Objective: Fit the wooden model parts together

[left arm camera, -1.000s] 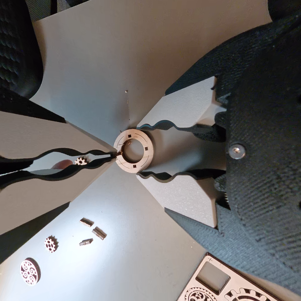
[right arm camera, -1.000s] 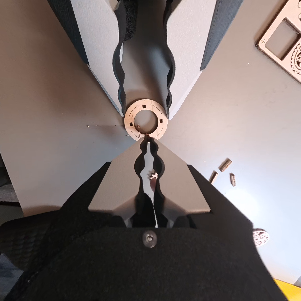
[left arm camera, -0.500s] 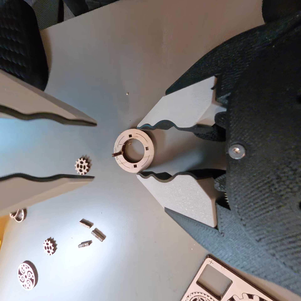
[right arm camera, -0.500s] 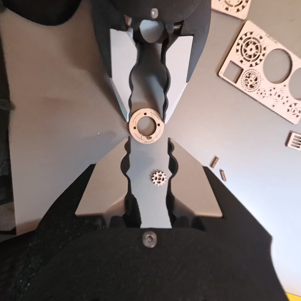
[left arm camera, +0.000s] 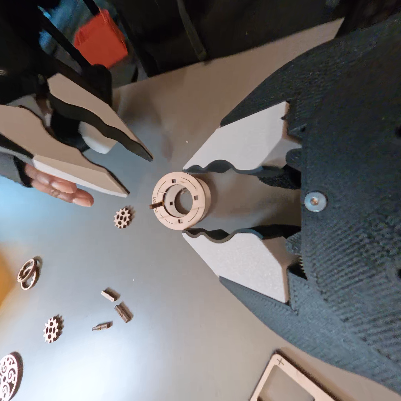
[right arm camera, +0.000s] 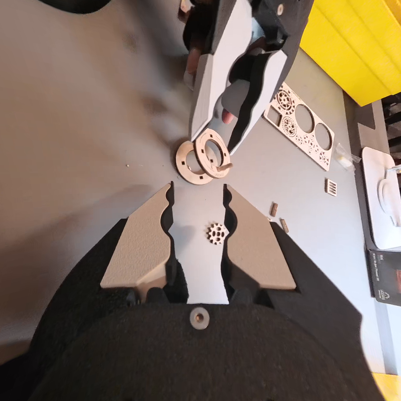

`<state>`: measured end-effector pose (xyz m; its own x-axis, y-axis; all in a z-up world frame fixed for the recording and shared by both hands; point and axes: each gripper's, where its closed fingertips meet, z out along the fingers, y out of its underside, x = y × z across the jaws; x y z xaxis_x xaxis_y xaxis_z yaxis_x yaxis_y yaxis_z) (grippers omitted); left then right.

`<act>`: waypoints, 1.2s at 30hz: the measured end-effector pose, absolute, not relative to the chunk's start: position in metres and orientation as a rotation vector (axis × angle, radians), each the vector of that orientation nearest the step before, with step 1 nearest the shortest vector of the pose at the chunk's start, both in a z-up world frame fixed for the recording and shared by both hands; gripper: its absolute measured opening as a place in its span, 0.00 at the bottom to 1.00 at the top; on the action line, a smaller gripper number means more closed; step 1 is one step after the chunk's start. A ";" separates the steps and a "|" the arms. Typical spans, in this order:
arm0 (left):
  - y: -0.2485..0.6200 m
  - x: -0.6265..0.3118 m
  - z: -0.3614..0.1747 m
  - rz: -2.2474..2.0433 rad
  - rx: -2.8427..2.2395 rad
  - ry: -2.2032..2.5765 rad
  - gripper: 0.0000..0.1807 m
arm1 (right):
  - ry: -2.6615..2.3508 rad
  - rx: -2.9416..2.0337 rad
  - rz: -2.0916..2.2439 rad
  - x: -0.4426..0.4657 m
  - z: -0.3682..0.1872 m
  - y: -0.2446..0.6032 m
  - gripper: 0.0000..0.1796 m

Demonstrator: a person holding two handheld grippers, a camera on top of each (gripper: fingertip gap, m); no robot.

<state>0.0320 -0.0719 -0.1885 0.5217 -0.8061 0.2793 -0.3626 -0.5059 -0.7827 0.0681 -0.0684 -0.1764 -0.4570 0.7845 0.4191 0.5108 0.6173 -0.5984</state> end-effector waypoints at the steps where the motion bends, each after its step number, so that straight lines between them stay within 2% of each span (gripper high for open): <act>1: -0.073 0.032 -0.191 -0.818 -2.086 0.970 0.28 | -2.152 -1.022 0.514 0.069 -0.177 -0.067 0.24; 6: -0.077 0.033 -0.204 -0.629 -2.049 1.084 0.28 | -2.124 -1.072 0.547 0.068 -0.176 -0.064 0.22; 18: -0.075 0.037 -0.208 -0.478 -2.029 1.155 0.28 | -2.147 -1.197 0.606 0.063 -0.199 -0.061 0.21; 36: -0.075 0.036 -0.209 -0.502 -2.016 1.142 0.28 | -2.169 -1.214 0.641 0.055 -0.206 -0.064 0.20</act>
